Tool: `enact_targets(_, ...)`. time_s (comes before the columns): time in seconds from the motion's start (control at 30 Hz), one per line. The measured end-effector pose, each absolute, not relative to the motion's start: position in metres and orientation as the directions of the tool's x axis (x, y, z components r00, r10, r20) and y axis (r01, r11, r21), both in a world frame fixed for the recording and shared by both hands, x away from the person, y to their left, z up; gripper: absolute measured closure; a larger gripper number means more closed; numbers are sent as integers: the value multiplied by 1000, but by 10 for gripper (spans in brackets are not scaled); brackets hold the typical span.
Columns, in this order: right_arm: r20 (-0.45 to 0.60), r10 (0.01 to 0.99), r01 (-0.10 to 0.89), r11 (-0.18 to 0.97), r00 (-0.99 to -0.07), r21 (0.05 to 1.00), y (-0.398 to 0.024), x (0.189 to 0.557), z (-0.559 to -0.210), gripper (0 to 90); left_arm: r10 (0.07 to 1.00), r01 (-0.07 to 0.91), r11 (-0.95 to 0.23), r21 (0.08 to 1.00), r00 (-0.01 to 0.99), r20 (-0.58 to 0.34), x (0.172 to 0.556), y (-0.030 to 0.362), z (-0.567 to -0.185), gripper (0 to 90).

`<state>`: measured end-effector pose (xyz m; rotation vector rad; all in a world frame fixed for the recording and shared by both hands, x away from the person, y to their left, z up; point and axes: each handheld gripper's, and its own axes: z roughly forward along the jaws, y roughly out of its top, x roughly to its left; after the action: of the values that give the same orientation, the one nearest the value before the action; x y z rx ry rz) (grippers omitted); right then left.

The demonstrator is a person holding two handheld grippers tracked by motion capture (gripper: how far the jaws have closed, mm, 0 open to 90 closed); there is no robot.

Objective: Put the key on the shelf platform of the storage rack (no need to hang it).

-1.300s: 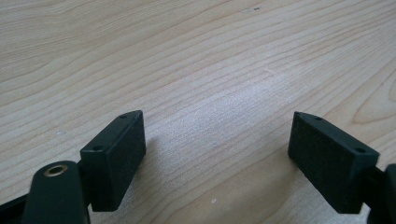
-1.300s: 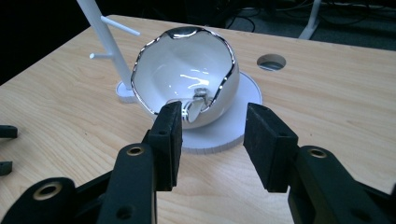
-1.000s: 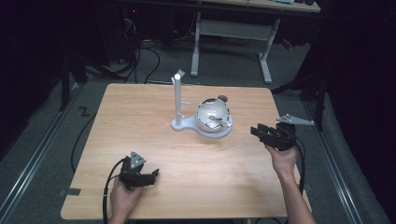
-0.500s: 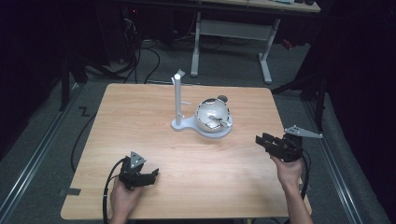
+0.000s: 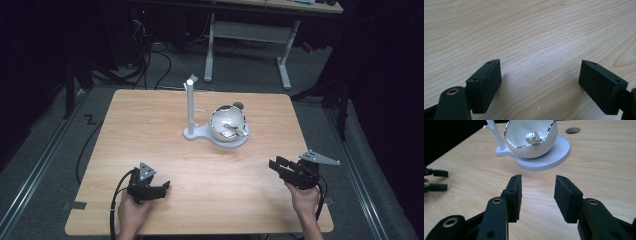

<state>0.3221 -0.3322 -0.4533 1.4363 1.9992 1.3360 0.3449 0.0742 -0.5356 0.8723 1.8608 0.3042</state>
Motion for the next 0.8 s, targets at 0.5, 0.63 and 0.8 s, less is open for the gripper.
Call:
enact_targets(0.5, 247, 877, 577, 41, -412, 816, -316, 321, -482, 586, 689, 428, 705, 566, -221, -690, 345, 75, -536, 185)
enact_targets(0.63, 253, 873, 588, 46, -416, 808, -307, 324, -491, 588, 688, 427, 706, 565, -223, -691, 345, 75, -536, 185)
enact_targets(0.8, 244, 872, 594, 65, -425, 802, -297, 326, -498, 591, 685, 428, 709, 561, -228, -692, 345, 74, -536, 184)
